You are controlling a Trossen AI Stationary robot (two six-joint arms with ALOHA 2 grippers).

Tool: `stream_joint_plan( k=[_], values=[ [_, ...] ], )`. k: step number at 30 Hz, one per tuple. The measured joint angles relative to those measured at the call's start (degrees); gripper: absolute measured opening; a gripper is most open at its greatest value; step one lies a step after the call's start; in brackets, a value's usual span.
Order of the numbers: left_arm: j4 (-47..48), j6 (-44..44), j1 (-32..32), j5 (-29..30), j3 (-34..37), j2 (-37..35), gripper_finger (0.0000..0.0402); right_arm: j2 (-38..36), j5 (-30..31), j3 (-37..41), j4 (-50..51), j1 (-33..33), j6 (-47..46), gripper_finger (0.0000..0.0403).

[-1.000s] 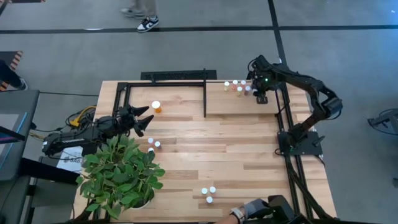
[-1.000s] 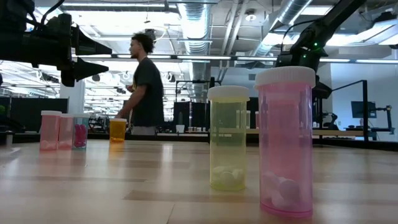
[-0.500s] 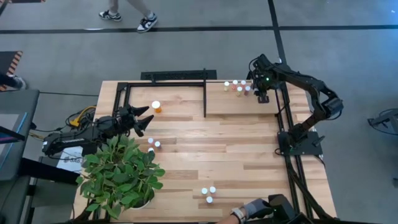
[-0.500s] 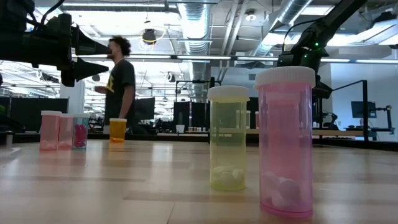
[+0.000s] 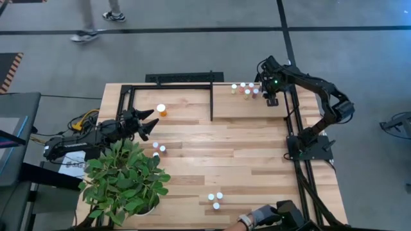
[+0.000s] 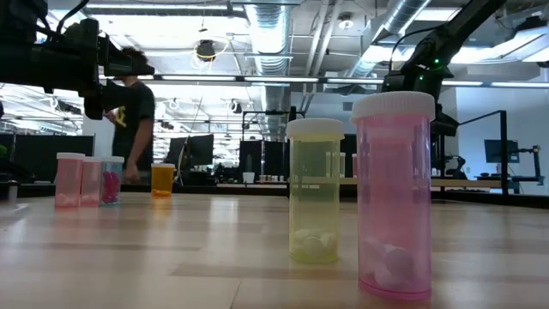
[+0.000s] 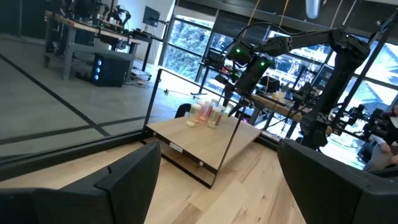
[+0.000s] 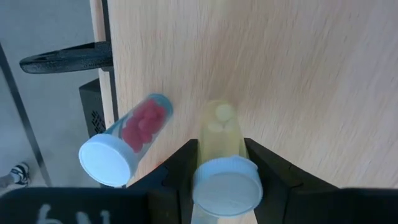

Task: Pick and place medicine bottles onto shelf by color
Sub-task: Put the yellow pill bottle on the shelf

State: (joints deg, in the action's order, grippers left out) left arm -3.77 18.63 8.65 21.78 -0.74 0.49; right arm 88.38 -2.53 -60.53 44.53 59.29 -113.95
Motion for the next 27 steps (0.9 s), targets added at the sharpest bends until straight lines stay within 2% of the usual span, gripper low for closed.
stream_joint_plan(
  k=[14,27],
  values=[
    [0.01,0.0,0.0,0.0,-0.02,-0.01,0.0312,0.0,2.96,0.0,-0.11,-0.44,2.81,0.0147],
    [0.0,0.0,0.02,0.0,0.0,0.0,0.0312,0.02,1.63,0.0,1.96,-0.39,4.08,0.0147]
  ],
)
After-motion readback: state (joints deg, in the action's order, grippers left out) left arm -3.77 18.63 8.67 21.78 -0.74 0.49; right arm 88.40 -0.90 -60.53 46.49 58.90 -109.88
